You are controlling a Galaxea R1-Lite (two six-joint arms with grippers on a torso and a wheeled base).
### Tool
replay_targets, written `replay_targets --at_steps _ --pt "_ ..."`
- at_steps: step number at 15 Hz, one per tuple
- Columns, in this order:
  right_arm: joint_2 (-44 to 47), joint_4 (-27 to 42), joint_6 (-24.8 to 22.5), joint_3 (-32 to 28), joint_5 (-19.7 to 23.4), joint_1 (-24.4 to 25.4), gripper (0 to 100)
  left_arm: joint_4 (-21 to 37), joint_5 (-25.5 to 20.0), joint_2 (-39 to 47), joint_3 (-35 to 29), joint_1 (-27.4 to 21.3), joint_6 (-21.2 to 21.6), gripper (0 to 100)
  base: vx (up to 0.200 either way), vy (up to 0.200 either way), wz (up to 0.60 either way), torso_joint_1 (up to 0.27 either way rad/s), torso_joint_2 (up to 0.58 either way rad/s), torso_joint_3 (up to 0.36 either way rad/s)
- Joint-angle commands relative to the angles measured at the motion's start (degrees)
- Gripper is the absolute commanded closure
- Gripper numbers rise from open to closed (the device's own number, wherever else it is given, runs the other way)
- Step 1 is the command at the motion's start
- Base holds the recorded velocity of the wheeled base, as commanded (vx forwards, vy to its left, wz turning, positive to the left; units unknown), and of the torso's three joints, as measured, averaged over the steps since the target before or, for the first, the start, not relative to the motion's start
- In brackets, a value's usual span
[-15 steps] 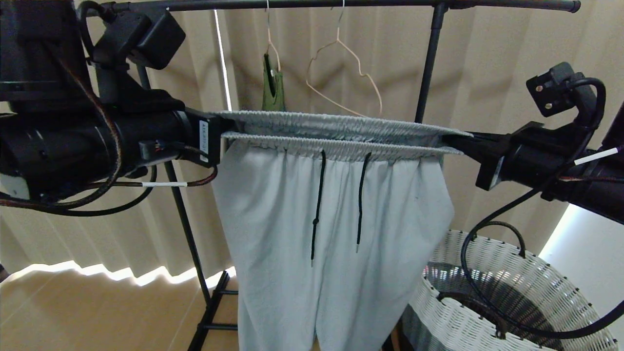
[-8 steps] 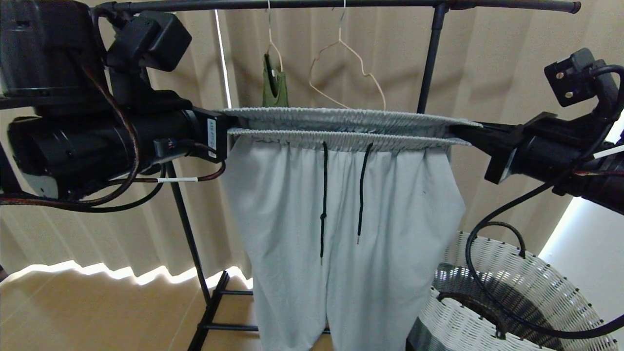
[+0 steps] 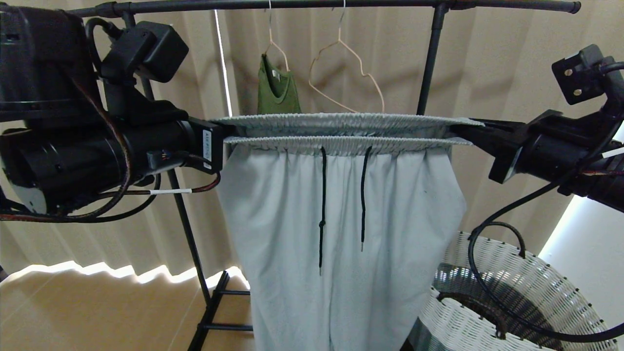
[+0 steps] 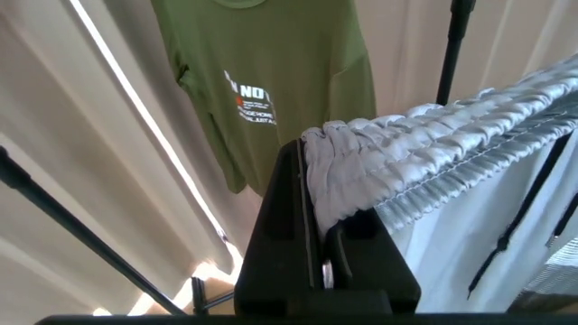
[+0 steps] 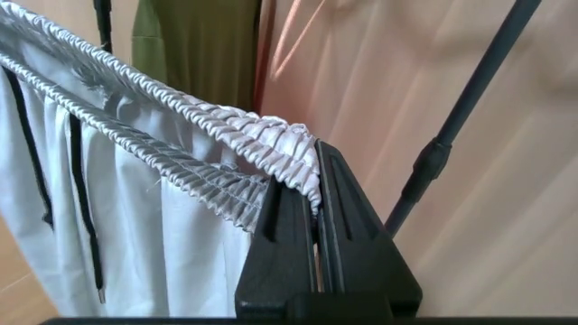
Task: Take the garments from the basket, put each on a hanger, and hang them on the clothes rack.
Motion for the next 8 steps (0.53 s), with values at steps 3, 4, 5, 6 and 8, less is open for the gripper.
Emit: replay_targets --at_steps 3,4,5,6,8 --pt "0.05 -0.19 0.65 2.67 0.15 0.63 0 -0.01 0.72 -0.32 1.63 0.64 0.08 100 0.000 0.000 0.00 0.000 0.00 0.000" --pt "-0.48 -0.27 2.06 5.39 0.15 1.86 0 -0.10 3.80 -1.64 4.62 1.17 0.00 100 0.000 0.000 0.00 0.000 0.00 0.000" --pt "-1.36 -1.15 3.46 6.71 0.24 2.30 0 -0.10 5.91 -2.08 6.20 2.14 -0.18 100 0.000 0.000 0.00 0.000 0.00 0.000" --pt "-1.71 -3.00 5.75 7.68 0.24 3.01 0 -0.36 7.49 -2.61 7.52 3.11 -0.27 100 0.000 0.000 0.00 0.000 0.00 0.000" --pt "-1.89 -7.22 10.14 8.91 0.32 5.38 0 -4.75 8.37 -3.49 11.91 5.39 -0.53 100 0.000 0.000 0.00 0.000 0.00 0.000"
